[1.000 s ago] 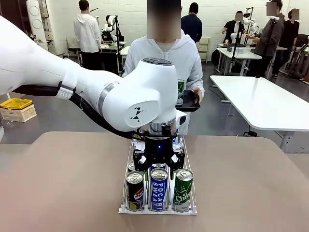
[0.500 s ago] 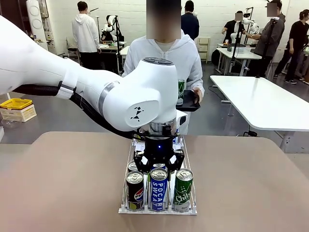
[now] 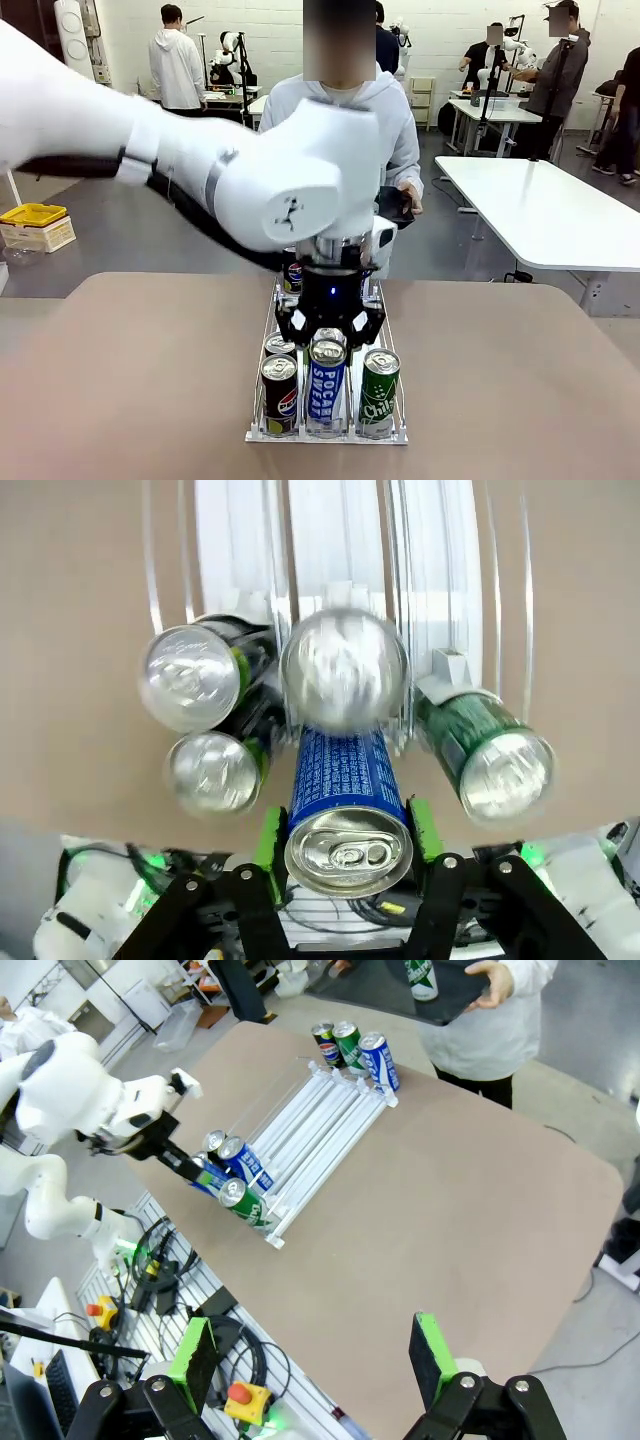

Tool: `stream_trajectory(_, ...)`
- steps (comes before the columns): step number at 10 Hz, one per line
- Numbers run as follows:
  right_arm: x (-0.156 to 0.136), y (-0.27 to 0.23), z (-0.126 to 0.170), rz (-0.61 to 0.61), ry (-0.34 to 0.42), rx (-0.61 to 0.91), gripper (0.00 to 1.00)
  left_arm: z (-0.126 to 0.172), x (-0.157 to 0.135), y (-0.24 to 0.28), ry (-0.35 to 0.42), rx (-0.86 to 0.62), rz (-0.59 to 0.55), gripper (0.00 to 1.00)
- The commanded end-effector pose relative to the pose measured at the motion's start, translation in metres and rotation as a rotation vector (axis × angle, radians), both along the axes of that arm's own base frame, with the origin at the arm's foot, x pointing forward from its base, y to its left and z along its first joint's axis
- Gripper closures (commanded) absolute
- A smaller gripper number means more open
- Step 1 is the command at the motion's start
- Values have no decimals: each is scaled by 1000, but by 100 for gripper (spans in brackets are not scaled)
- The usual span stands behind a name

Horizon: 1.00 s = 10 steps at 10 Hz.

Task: Retrieve and hand over the desired beverage to the person.
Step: Pick up another can of the same type that the person held from the Automatic Can Dispenser.

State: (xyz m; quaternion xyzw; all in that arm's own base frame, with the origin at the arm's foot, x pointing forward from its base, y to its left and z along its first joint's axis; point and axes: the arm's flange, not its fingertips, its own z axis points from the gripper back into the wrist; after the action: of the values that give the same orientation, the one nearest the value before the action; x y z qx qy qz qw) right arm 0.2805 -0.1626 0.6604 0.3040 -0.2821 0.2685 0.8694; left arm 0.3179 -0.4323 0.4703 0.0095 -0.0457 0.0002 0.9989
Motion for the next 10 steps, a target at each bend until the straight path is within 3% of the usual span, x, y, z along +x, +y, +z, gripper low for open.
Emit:
stream_trajectory(1, 1, 0, 0, 19, -15, 15, 0, 73, -32, -17, -106, 124, 4, 54)
stream_trajectory(3, 1, 0, 0, 19, -15, 15, 0, 139, -42, -26, -144, 112, 69, 54)
stream_trajectory(6, 1, 0, 0, 19, -15, 15, 0, 207, -28, -19, -191, 72, 174, 54)
stream_trajectory(7, 1, 0, 0, 19, -15, 15, 0, 219, -18, -12, -211, 65, 188, 54)
stream_trajectory(9, 1, 0, 0, 19, -15, 15, 0, 223, -4, 4, -292, 47, 83, 54)
stream_trajectory(10, 1, 0, 0, 19, -15, 15, 0, 219, 5, 12, -286, 38, 52, 54)
